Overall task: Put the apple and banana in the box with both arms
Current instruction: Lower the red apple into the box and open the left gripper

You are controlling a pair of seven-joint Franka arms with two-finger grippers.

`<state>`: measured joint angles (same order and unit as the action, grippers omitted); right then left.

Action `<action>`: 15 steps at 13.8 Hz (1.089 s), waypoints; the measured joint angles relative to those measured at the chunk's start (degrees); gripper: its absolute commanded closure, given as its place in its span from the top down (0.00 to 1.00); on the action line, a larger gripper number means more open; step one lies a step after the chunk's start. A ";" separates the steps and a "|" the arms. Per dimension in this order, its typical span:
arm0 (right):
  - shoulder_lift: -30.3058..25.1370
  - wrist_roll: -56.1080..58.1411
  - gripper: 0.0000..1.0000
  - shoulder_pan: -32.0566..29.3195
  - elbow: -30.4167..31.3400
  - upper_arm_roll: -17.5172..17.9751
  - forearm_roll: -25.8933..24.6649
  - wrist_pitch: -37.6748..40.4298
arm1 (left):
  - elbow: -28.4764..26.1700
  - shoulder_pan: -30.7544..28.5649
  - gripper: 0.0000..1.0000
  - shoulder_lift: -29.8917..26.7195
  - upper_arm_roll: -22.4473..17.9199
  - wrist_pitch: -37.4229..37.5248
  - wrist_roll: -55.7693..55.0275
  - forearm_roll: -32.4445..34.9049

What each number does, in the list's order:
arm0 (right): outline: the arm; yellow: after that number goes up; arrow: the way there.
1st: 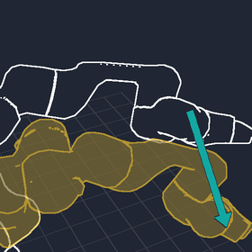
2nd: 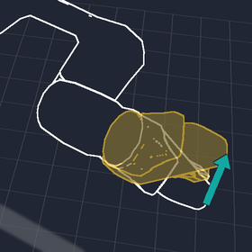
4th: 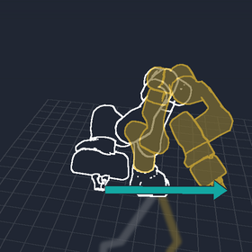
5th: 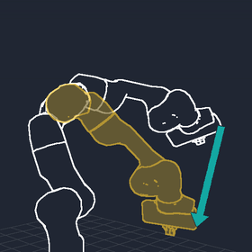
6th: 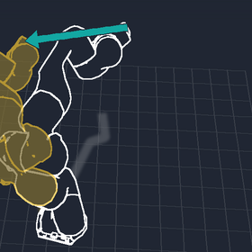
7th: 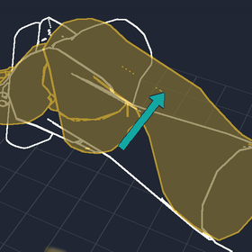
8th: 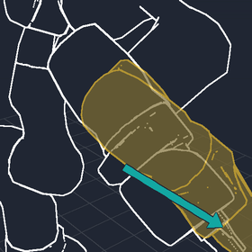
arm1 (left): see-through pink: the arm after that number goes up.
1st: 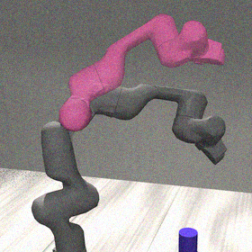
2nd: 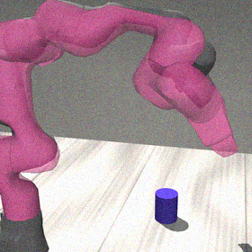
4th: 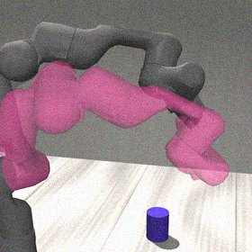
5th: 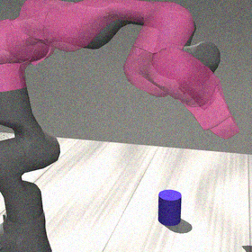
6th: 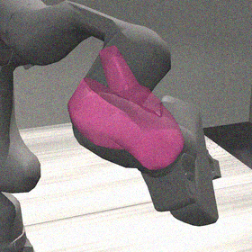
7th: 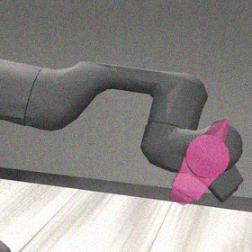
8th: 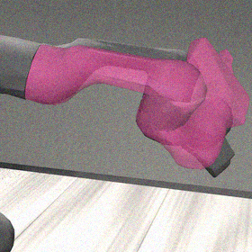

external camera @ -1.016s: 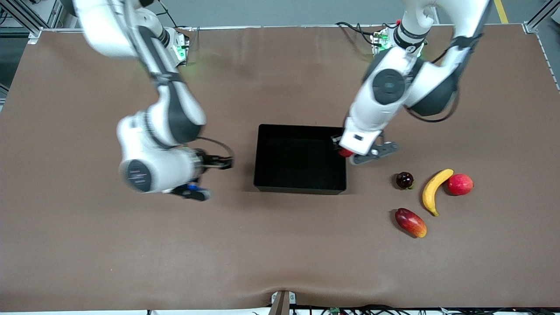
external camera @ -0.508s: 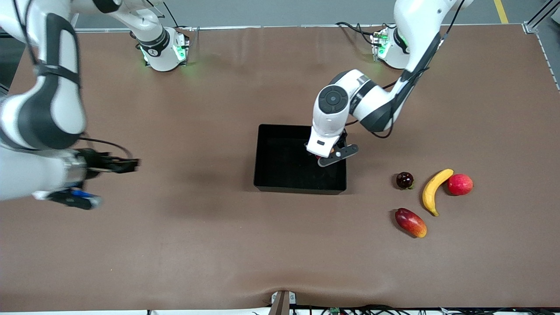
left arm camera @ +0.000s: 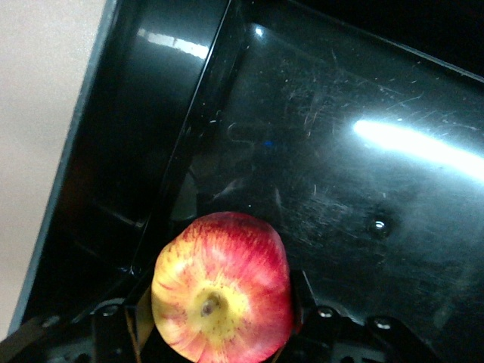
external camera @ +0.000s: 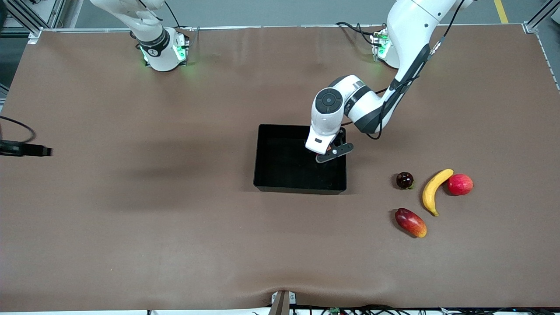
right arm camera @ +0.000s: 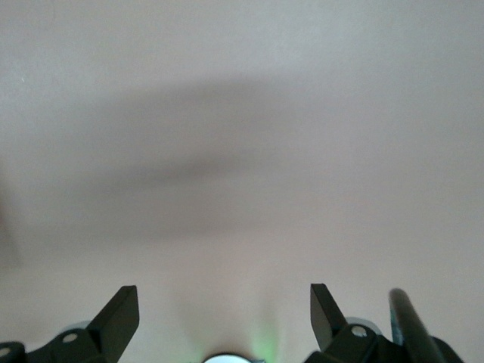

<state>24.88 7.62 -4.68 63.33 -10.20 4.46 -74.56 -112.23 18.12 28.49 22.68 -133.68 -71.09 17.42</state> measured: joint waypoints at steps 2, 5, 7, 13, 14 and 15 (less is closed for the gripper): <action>-6.39 0.55 1.00 0.33 6.84 0.56 -0.01 -6.36 | -0.29 0.03 0.00 0.24 0.00 0.00 0.00 0.33; -16.03 9.40 1.00 1.52 17.82 1.47 -0.03 -11.51 | -0.48 0.02 0.82 1.35 -0.01 -0.03 0.00 1.79; -18.47 12.97 1.00 2.56 19.13 1.67 -0.04 -12.55 | -0.35 -0.03 1.00 1.94 -0.08 -0.11 0.00 1.80; -18.42 13.23 1.00 2.90 17.55 1.18 -0.11 -10.91 | 6.07 -0.05 1.00 1.53 0.22 7.24 -0.52 1.82; -18.42 12.35 1.00 2.87 17.54 1.16 -0.11 -10.41 | 8.73 -0.04 1.00 1.21 0.52 10.99 -0.53 1.82; -18.42 10.68 1.00 2.96 17.50 1.27 -0.10 -9.43 | 11.38 -0.04 1.00 0.73 0.76 14.67 -0.53 1.82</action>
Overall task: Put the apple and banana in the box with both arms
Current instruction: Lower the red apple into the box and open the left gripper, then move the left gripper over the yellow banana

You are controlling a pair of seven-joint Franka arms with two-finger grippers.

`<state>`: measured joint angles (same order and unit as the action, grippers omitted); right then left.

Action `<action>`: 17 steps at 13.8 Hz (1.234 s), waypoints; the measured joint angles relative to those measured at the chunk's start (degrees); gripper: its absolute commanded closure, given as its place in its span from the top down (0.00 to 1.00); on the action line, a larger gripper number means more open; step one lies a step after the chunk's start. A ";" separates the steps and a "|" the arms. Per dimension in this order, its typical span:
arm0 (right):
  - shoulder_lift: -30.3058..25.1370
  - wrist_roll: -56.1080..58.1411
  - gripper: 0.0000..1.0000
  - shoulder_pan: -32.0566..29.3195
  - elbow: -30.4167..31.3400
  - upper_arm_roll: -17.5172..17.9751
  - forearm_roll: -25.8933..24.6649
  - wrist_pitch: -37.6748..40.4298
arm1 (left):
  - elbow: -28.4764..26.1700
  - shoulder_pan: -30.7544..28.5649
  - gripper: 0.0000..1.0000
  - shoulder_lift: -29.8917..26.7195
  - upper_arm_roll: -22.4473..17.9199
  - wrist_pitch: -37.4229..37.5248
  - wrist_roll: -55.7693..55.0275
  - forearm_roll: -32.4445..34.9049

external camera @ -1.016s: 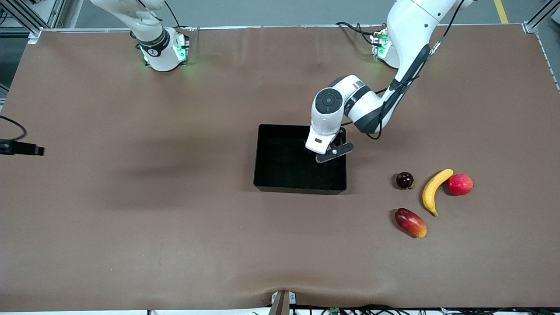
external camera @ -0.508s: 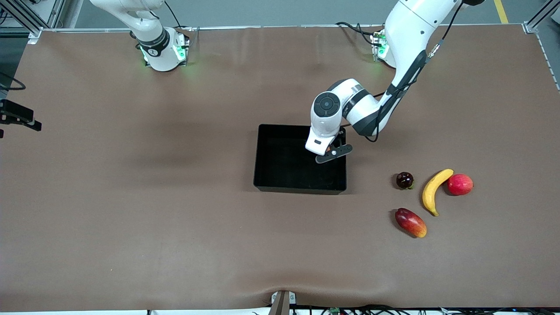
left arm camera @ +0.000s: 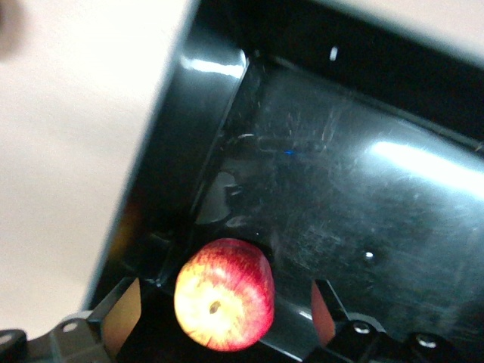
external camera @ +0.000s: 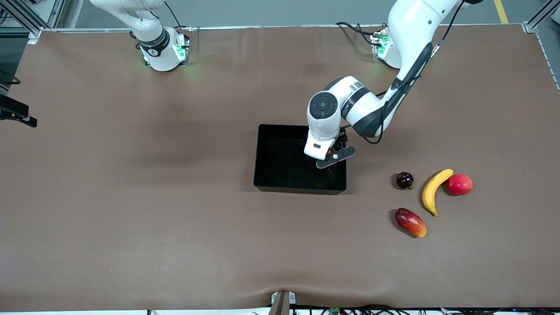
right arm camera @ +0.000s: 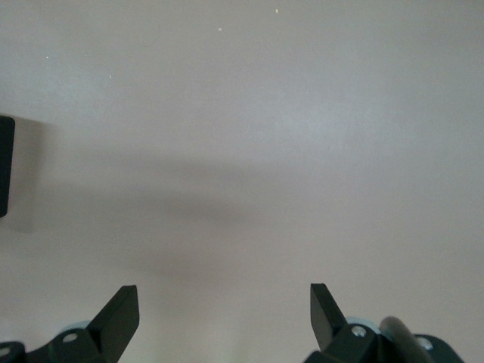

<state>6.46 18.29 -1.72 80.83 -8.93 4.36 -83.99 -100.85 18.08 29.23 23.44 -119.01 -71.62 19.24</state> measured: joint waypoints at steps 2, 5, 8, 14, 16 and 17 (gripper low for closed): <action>-0.18 -3.23 1.00 1.24 -0.09 0.47 -0.82 2.07 | 4.70 -0.18 1.00 -1.04 0.07 5.92 0.01 0.00; -1.52 -4.76 1.00 2.79 1.35 0.76 -3.51 2.34 | 8.90 -2.84 1.00 -1.98 -0.22 10.56 5.42 0.20; -4.21 -3.07 1.00 2.68 5.36 0.38 -3.61 -1.13 | 9.66 -10.92 1.00 -2.41 -0.42 11.51 19.96 0.26; -6.80 -1.51 1.00 2.68 8.13 0.27 -3.64 -3.28 | 9.26 -25.33 1.00 -1.76 -0.56 12.14 51.14 0.27; -6.80 -1.50 1.00 2.68 8.13 0.28 -3.64 -3.29 | 8.98 -28.87 1.00 -0.53 -0.63 12.13 60.50 0.43; -6.80 -1.50 1.00 2.68 8.14 0.28 -3.64 -3.29 | 8.92 -30.72 1.00 0.37 -0.65 11.96 64.65 0.55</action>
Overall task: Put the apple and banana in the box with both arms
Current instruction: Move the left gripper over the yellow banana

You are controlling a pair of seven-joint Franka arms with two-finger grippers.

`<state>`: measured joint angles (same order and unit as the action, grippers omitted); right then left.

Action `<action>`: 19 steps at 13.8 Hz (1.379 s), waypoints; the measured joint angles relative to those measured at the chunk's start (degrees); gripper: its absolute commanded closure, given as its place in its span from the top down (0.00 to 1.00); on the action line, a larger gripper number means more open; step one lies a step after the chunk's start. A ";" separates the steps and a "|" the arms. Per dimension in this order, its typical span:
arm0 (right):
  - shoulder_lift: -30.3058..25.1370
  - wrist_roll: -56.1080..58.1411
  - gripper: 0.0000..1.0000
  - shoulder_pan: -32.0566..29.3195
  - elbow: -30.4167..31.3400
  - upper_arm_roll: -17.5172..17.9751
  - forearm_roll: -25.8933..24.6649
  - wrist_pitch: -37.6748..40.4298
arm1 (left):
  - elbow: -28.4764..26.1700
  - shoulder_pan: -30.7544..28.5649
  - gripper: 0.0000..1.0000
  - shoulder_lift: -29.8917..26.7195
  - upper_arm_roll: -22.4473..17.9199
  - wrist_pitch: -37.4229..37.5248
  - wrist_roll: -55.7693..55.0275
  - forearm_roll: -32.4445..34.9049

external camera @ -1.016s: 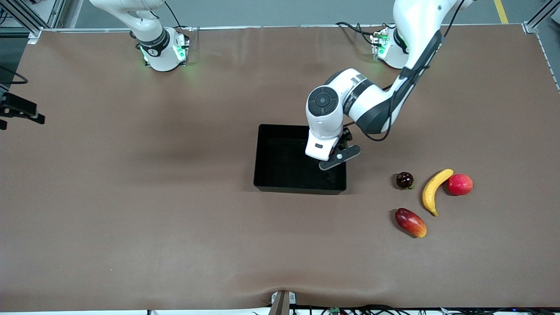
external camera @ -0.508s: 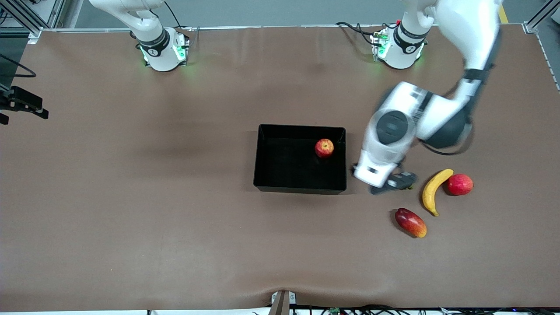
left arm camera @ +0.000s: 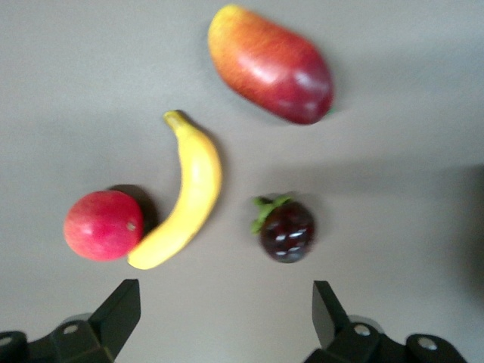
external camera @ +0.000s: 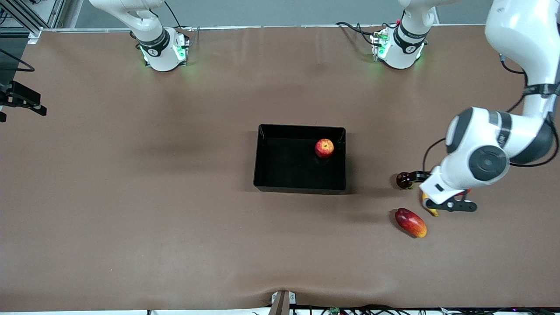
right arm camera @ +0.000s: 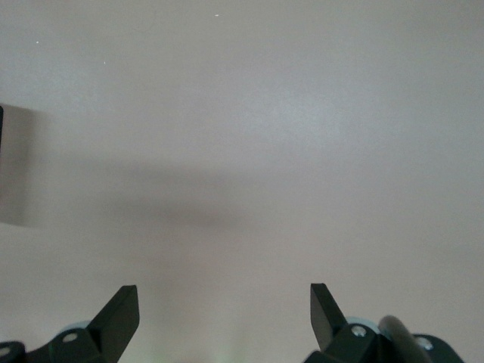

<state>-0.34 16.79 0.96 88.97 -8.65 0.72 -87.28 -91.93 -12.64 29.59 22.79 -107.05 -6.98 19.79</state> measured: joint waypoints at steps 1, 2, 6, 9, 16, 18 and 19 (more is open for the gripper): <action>0.00 0.00 1.00 0.00 0.04 -0.02 0.00 0.00 | -0.04 -1.62 1.00 0.90 -0.01 -0.30 3.93 0.15; 0.03 0.00 1.00 -0.03 0.12 -0.06 0.00 0.00 | -0.07 -2.96 1.00 1.81 -0.03 -0.60 7.95 0.45; 0.15 0.00 1.00 -0.12 0.20 -0.12 0.00 0.00 | -0.21 -7.62 1.00 5.77 -0.17 -4.26 21.93 3.44; 0.15 0.00 1.00 -0.13 0.20 -0.12 0.00 0.00 | -0.31 -9.51 1.00 7.97 -0.15 -6.60 25.73 3.49; 0.15 -10.84 1.00 -0.19 0.22 -0.12 0.00 0.96 | -3.66 -7.25 1.00 8.54 0.35 -10.63 26.09 3.87; 0.16 -12.14 1.00 -0.09 0.09 0.02 -0.10 0.88 | -5.86 -7.31 1.00 8.66 0.25 -14.03 26.09 3.88; 0.15 -12.41 1.00 -0.06 -0.10 0.07 -0.18 0.83 | -7.10 -7.50 1.00 8.80 0.17 -16.19 26.09 3.88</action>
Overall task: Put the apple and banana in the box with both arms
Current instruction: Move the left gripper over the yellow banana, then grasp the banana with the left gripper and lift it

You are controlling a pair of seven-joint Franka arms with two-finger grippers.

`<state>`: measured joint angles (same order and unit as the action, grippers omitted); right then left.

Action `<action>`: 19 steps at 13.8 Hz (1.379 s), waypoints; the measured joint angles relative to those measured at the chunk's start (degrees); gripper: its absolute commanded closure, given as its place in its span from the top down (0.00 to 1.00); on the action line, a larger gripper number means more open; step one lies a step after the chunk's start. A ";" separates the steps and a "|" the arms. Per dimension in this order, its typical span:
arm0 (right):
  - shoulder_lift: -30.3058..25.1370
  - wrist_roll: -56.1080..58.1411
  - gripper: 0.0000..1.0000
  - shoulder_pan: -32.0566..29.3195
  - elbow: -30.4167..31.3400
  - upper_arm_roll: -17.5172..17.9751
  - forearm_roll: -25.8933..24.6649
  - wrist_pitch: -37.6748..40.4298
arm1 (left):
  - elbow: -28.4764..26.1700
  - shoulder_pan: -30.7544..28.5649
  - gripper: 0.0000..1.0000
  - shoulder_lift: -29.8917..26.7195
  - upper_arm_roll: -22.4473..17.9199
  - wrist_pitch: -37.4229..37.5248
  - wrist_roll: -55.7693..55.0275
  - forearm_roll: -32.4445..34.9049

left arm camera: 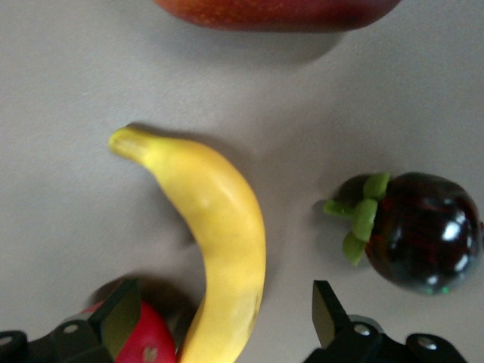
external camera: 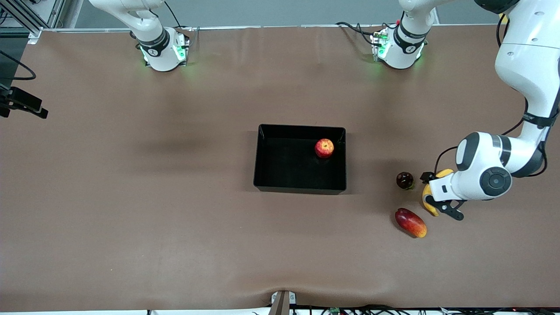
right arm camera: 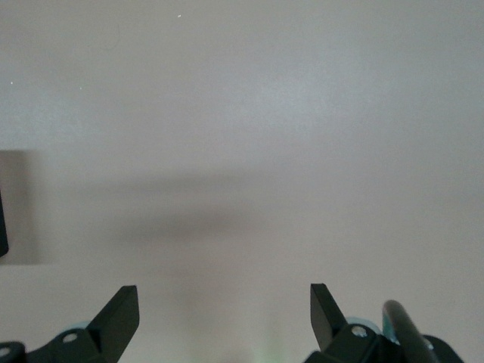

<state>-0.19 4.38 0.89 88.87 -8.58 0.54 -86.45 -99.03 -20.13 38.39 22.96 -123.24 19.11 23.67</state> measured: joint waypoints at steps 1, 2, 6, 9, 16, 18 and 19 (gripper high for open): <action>0.00 -0.39 1.00 0.00 -0.18 0.00 -0.07 0.00 | -1.21 -0.27 0.82 0.20 -0.08 -2.00 0.00 0.01; 0.00 -0.61 1.00 -0.05 -0.28 -0.04 -0.17 0.00 | -2.21 -0.57 0.63 0.44 -0.10 -3.38 0.00 0.28; 0.07 -0.75 1.00 -0.26 -0.28 -0.30 -0.32 0.34 | -3.18 -0.83 0.14 0.75 -0.04 -4.47 0.00 3.03; 0.07 -0.77 1.00 -0.23 -0.28 -0.13 -0.36 0.41 | -3.16 -0.83 0.00 0.71 0.00 -4.47 -0.01 3.10; 0.07 -1.01 1.00 -0.11 -0.93 0.09 -0.37 0.58 | -2.98 -0.87 0.00 -1.72 0.65 -2.17 -0.03 2.83; 0.07 -1.07 1.00 -0.14 -0.94 0.01 -0.37 0.95 | -2.94 -0.90 0.00 -3.56 1.58 0.69 -0.07 0.12; 0.07 -1.13 1.00 -0.14 -0.95 0.01 -0.37 0.99 | -2.93 -0.89 0.00 -4.48 1.97 2.03 -0.11 -1.76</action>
<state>-0.12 3.25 0.76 87.92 -8.56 0.17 -85.46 -101.95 -21.02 33.92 24.93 -121.20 19.00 21.91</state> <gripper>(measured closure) 0.000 0.634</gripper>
